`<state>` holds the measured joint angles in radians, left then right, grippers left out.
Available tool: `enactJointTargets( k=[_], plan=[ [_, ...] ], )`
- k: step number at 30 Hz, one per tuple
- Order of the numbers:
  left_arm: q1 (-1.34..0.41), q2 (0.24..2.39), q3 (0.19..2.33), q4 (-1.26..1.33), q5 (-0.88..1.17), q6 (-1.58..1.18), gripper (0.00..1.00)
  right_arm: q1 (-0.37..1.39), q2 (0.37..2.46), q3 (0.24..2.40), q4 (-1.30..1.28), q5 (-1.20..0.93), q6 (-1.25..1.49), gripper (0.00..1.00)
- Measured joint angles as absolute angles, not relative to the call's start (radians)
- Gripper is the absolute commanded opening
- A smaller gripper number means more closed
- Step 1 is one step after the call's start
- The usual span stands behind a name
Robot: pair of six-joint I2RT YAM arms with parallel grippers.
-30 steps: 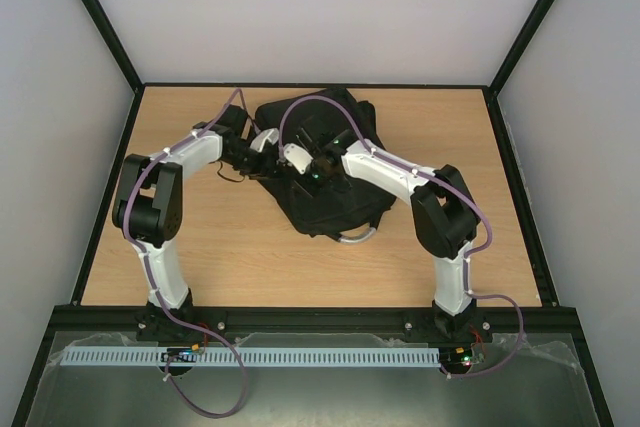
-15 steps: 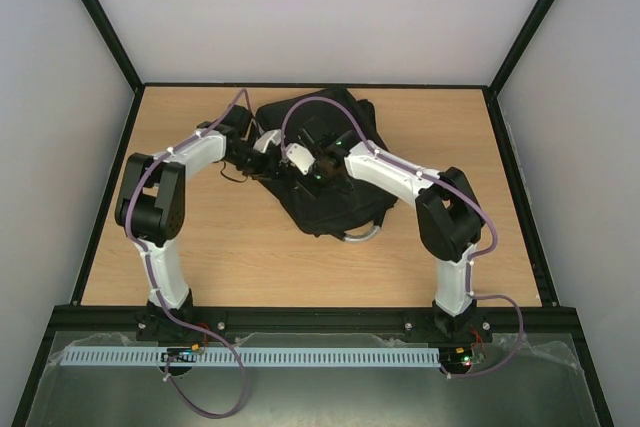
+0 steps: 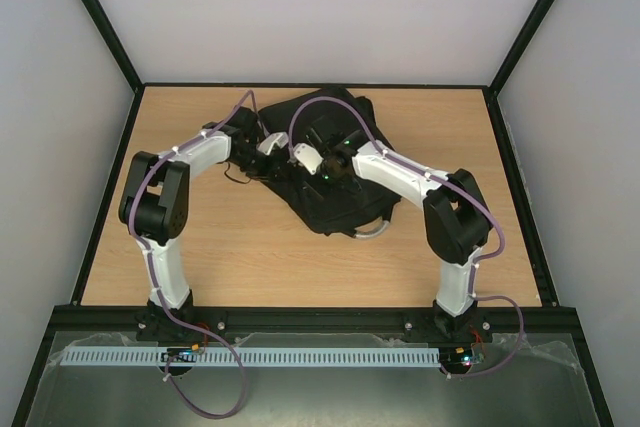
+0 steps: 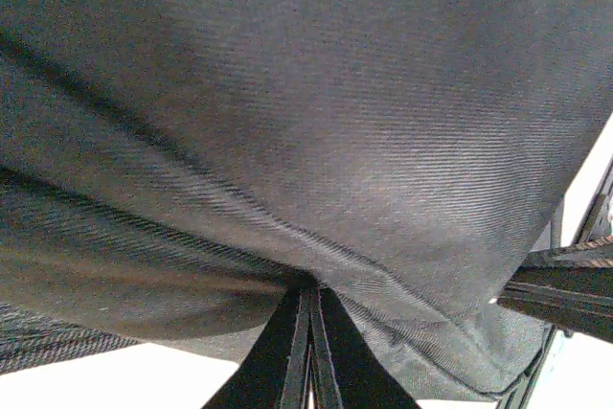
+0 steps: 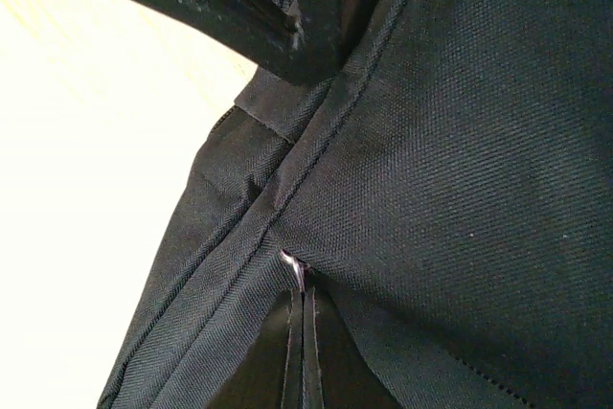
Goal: Pack the student bag
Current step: Zip the student bag at the center of the board.
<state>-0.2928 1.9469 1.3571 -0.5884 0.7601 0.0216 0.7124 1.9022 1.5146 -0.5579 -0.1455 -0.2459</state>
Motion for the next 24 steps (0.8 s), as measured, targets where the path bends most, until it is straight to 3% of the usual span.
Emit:
enactJointTargets(
  k=[6, 7, 10, 13, 24],
  plan=[
    [-0.293, 1.951, 1.357, -0.589, 0.751, 0.020, 0.02, 0.691, 1.886, 1.507, -0.578, -0.150, -0.265, 0.01],
    [-0.293, 1.951, 1.357, -0.589, 0.749, 0.020, 0.07, 0.689, 1.883, 1.507, -0.581, -0.154, -0.267, 0.01],
    [-0.288, 1.950, 1.357, -0.588, 0.740, 0.010, 0.43, 0.685, 1.879, 1.509, -0.583, -0.173, -0.270, 0.01],
    [-0.274, 1.937, 1.349, -0.582, 0.712, -0.015, 0.64, 0.682, 1.879, 1.513, -0.588, -0.191, -0.270, 0.01],
    [-0.137, 1.911, 1.323, -0.489, 0.815, -0.204, 0.75, 0.702, 1.922, 1.610, -0.631, -0.234, -0.269, 0.01]
  ],
)
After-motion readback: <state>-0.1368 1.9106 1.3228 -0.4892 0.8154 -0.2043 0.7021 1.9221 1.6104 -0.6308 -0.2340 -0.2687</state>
